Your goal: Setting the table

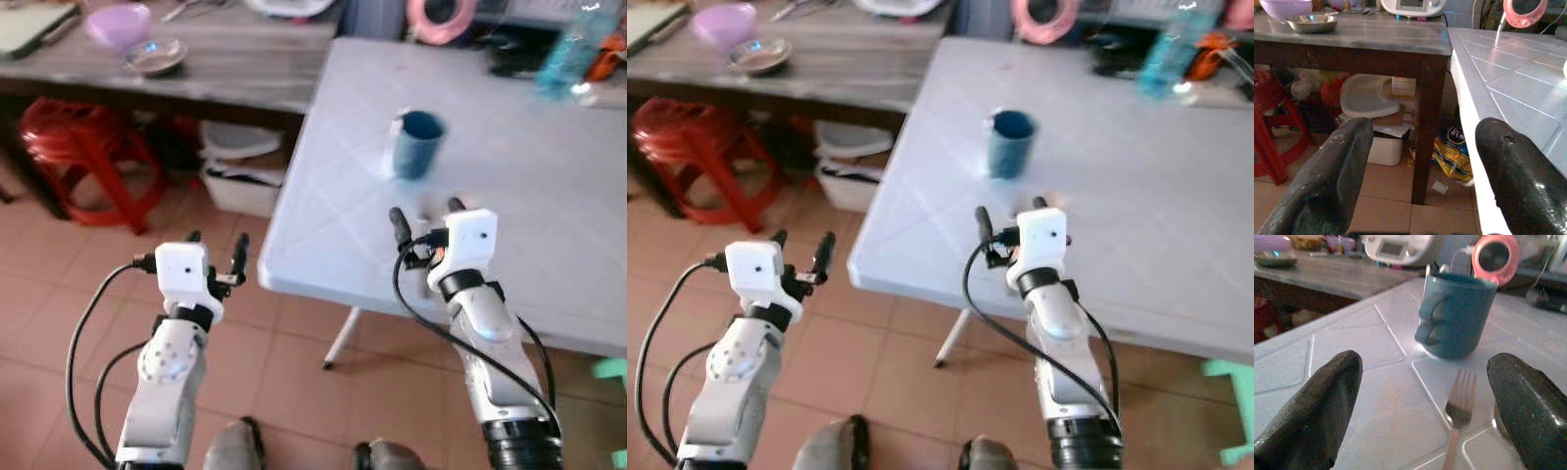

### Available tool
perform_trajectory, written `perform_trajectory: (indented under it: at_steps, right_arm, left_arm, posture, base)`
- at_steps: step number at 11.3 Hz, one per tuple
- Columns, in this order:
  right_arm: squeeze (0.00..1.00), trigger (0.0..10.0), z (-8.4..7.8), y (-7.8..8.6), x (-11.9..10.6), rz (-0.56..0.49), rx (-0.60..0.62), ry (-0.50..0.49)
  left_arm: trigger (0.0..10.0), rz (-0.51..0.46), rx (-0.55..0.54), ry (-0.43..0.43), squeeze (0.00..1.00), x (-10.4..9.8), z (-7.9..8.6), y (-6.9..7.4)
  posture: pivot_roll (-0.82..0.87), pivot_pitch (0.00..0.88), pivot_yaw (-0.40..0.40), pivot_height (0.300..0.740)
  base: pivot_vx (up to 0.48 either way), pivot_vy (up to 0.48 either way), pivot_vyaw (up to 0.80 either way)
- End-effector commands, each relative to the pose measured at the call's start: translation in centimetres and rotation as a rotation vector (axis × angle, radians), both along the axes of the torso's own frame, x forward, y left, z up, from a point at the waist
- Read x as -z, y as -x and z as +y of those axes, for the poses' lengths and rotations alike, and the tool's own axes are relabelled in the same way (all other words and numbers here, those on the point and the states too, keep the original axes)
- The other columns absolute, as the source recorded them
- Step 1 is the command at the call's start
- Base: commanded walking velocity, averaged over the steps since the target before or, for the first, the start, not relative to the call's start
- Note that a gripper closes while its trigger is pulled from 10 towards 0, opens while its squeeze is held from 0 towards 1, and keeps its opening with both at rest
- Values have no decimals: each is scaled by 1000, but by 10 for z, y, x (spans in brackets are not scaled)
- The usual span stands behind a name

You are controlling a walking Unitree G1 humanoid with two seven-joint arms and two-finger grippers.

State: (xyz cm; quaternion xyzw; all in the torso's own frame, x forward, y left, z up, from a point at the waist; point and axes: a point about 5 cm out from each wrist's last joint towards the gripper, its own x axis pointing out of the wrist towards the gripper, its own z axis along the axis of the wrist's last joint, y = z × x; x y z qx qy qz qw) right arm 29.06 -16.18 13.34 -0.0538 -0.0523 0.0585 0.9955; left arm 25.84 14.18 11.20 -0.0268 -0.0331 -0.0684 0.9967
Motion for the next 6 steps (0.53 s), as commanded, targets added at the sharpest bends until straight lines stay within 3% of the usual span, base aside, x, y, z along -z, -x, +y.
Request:
perform_trajectory:
  at_steps: [1, 6]
  right_arm:
    - [0, 10000, -5, -1, 6, 39, 28, -4]
    - [0, 10000, -6, -14, 11, 150, 102, -78]
  left_arm:
    - [10000, 1, 15, -3, 0, -1, -2, 2]
    - [10000, 6, 47, -3, 0, -1, -5, 5]
  posture:
    - [-22, 150, 5, 740]
    - [-28, 174, 7, 740]
  base:
    - [0, 0, 0]
    - [0, 0, 0]
